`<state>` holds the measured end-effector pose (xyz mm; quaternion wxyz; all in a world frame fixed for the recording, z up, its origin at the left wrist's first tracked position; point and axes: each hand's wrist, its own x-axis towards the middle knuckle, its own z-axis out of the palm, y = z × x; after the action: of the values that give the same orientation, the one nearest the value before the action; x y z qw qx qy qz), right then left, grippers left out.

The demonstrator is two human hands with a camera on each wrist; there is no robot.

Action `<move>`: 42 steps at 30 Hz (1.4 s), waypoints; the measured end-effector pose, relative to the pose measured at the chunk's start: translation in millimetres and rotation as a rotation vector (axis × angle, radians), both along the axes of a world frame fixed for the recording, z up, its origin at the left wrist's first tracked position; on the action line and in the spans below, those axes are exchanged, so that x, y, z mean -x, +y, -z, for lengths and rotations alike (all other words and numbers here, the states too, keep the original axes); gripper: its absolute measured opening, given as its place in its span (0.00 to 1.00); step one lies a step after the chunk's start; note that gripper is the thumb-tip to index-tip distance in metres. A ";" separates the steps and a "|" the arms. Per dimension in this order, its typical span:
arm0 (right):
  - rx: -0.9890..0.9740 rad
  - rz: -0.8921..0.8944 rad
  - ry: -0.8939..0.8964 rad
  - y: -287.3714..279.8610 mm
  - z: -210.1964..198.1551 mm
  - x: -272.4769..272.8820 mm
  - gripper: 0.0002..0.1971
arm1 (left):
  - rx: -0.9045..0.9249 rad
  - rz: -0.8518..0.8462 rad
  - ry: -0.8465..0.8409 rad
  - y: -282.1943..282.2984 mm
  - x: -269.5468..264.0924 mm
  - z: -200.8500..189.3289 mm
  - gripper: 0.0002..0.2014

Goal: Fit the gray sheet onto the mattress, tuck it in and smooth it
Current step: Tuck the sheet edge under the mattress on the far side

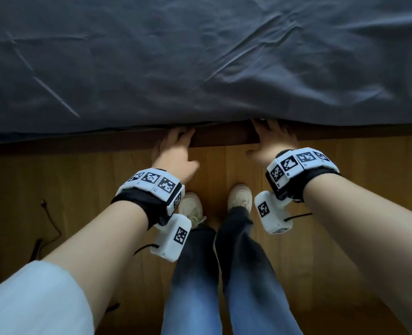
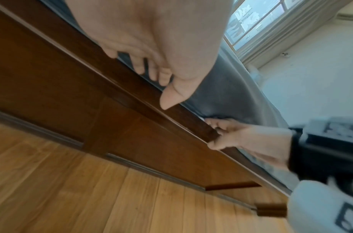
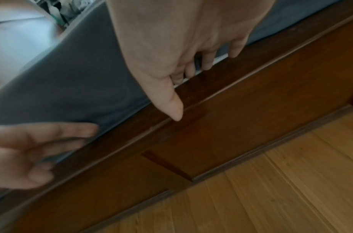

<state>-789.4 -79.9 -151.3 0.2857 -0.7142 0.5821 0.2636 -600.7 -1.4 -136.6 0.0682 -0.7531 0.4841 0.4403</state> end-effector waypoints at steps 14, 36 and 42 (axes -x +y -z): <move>0.014 0.074 -0.052 -13.3 -5.0 77.0 0.41 | -0.128 0.029 -0.031 -41.2 49.6 0.0 0.41; -0.124 -0.066 -0.001 -69.7 -14.4 173.0 0.34 | -0.235 0.101 0.030 -98.9 180.5 2.9 0.40; -0.173 0.096 -0.175 -67.3 -42.1 187.0 0.24 | -0.126 0.019 0.080 -108.4 204.5 -38.3 0.23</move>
<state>-976.4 -147.2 -109.2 0.4082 -0.6785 0.5635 0.2357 -805.2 -109.8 -98.2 0.1003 -0.7245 0.4650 0.4989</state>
